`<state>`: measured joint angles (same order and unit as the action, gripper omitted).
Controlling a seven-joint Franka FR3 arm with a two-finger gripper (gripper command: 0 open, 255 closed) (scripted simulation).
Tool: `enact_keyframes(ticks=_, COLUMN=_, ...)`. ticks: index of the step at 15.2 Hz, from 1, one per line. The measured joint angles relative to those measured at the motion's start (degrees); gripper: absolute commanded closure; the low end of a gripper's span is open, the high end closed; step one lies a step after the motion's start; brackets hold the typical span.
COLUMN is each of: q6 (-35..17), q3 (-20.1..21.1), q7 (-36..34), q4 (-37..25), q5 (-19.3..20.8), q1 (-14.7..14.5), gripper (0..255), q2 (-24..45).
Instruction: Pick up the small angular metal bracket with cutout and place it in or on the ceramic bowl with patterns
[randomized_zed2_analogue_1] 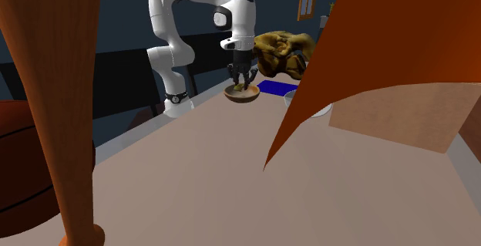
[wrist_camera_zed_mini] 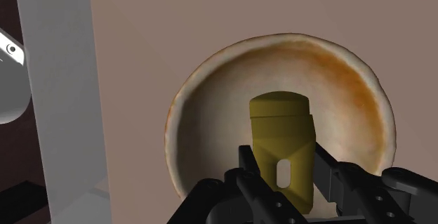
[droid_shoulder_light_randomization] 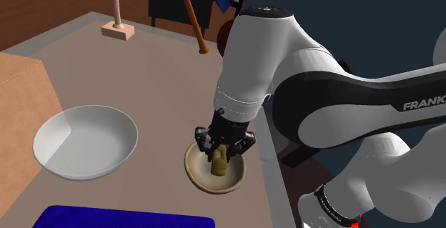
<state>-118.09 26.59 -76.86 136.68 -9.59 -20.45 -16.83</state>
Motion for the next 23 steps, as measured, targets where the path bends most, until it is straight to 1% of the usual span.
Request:
enact_keyframes(ticks=6, q6=-0.6, q3=0.1, q7=0.0, q4=0.4, q5=0.0, q1=0.0, gripper=255, q2=0.2)
enact_keyframes(ticks=7, q6=-0.6, q3=0.1, q7=0.0, q4=0.4, q5=0.0, q1=0.0, gripper=0, q2=0.2)
enact_keyframes(ticks=13, q6=-0.6, q3=0.1, q7=0.0, q4=0.4, q5=0.0, q1=0.0, gripper=0, q2=0.2)
enact_keyframes(ticks=18, q6=6.2, q3=-0.9, q7=0.2, q4=-4.8, q5=0.1, q1=0.2, gripper=0, q2=-1.6)
enact_keyframes(ticks=23, q6=7.1, q3=-1.0, q7=0.3, q4=-5.2, q5=0.0, q1=0.1, gripper=0, q2=-2.1)
